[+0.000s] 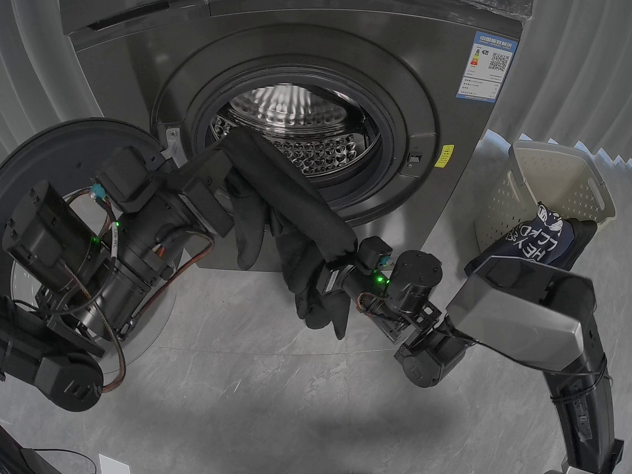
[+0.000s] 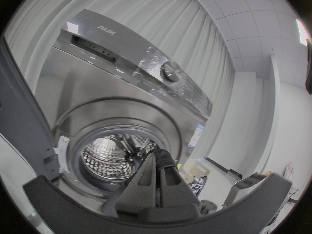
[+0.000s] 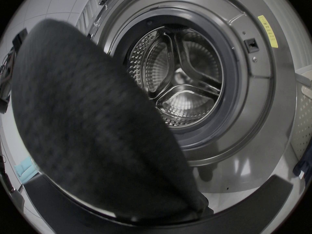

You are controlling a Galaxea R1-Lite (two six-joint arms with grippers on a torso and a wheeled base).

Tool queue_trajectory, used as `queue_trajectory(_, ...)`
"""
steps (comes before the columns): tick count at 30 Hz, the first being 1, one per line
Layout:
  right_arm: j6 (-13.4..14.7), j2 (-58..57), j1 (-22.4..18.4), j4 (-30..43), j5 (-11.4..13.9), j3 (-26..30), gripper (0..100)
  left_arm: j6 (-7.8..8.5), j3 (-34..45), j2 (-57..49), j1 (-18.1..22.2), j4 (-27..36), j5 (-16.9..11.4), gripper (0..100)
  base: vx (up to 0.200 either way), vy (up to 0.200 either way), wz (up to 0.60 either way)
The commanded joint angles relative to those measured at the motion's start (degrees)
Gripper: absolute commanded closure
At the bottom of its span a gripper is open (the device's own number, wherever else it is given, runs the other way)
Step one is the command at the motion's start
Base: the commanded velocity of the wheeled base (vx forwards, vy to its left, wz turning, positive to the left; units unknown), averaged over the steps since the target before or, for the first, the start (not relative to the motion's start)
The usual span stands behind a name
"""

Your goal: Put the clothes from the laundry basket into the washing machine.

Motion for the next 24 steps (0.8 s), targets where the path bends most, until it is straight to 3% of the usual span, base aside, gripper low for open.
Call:
queue_trajectory(1,-0.07,-4.96,-2.20,-0.08,0.32,2.41,100,-0.14,1.89,0.41,4.66,-0.03,-0.03,100,0.000,0.000,0.00)
queue_trajectory(6,-0.07,-9.35,-2.20,0.01,0.49,4.78,100,-0.14,6.28,2.34,8.52,-0.30,-0.12,100,0.000,0.000,0.00)
queue_trajectory(18,0.11,-13.13,0.97,0.27,0.14,5.49,100,0.65,14.46,14.47,8.17,-3.64,-0.65,100,0.000,0.000,0.00)
queue_trajectory(19,0.11,-13.31,1.14,0.36,0.14,5.49,100,0.65,14.37,14.91,8.17,-3.64,-0.65,0,0.000,0.000,0.00)
queue_trajectory(24,0.11,-13.75,1.23,0.53,0.14,5.05,100,0.47,15.42,15.70,7.73,-3.55,-0.74,0,0.000,0.000,0.00)
